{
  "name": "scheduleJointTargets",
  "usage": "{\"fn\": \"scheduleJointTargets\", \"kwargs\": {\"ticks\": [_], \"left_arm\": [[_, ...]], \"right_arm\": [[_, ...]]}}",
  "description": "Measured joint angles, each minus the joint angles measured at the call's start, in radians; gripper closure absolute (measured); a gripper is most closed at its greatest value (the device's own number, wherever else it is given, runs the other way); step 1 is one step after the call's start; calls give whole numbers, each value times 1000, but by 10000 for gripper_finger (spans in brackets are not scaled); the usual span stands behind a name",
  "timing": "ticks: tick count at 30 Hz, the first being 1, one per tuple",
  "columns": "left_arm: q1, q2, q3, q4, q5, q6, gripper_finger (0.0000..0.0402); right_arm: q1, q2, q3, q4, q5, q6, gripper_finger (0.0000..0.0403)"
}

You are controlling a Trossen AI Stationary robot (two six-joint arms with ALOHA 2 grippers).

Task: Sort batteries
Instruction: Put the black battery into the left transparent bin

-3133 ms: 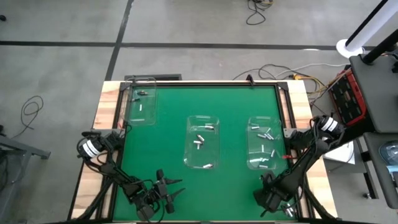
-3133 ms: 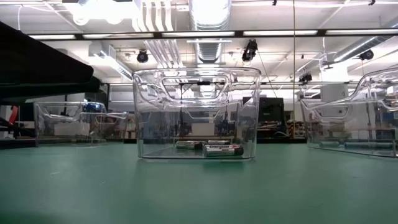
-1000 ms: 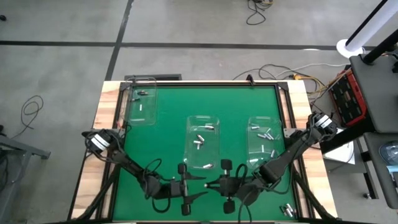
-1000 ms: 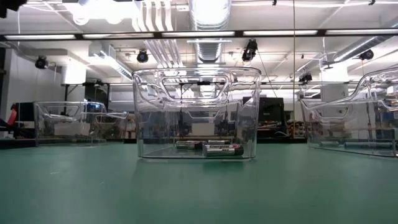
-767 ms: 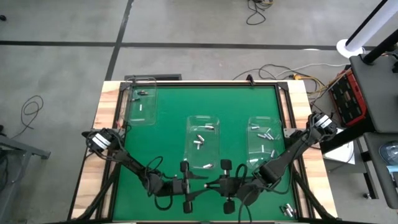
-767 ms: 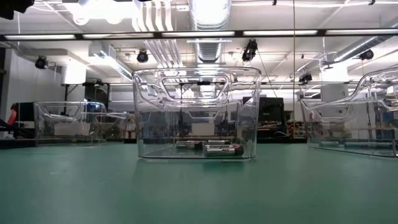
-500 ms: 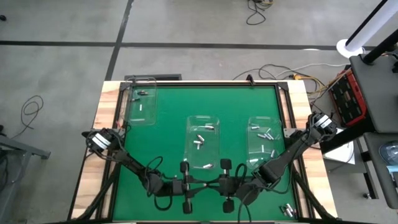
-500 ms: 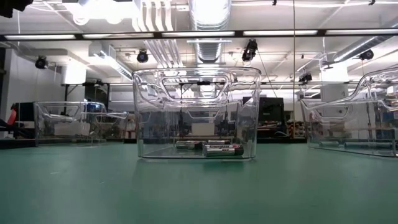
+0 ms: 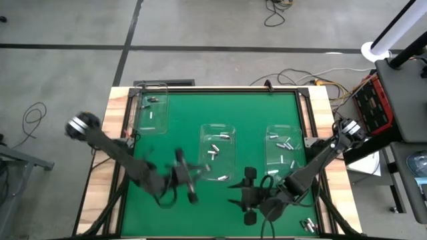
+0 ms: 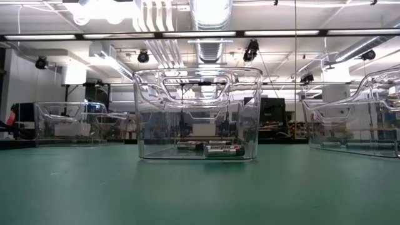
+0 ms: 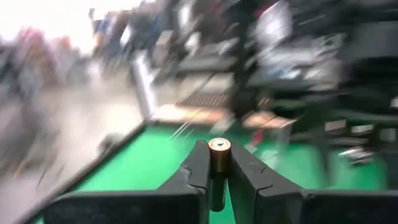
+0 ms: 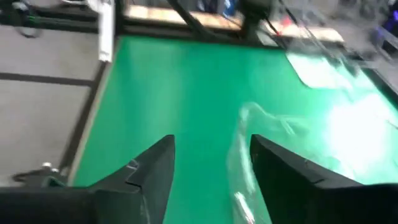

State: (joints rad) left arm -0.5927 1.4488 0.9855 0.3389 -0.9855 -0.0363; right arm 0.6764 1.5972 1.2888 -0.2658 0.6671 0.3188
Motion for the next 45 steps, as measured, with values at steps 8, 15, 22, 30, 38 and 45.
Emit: {"fn": "scheduleJointTargets", "kwargs": {"ticks": [8,15,22,30,38,45], "left_arm": [[458,-359,52,-1161,186,-670,392],[973,-326,99,-1469,401,-104,392],[1282,-237,65,-1344,560,416,392],[1337,-67,59,-1339,405,600,392],[1362,63,29,-1317,400,604,392],[1392,138,-13,-1294,393,623,392]], "right_arm": [[40,25,-9,-158,10,143,168],[50,28,-20,-301,19,292,161],[50,-34,-20,-419,25,486,168],[89,-113,-22,-494,91,588,171],[166,-103,-31,-493,176,638,176],[187,-72,-35,-486,201,660,179]]}}
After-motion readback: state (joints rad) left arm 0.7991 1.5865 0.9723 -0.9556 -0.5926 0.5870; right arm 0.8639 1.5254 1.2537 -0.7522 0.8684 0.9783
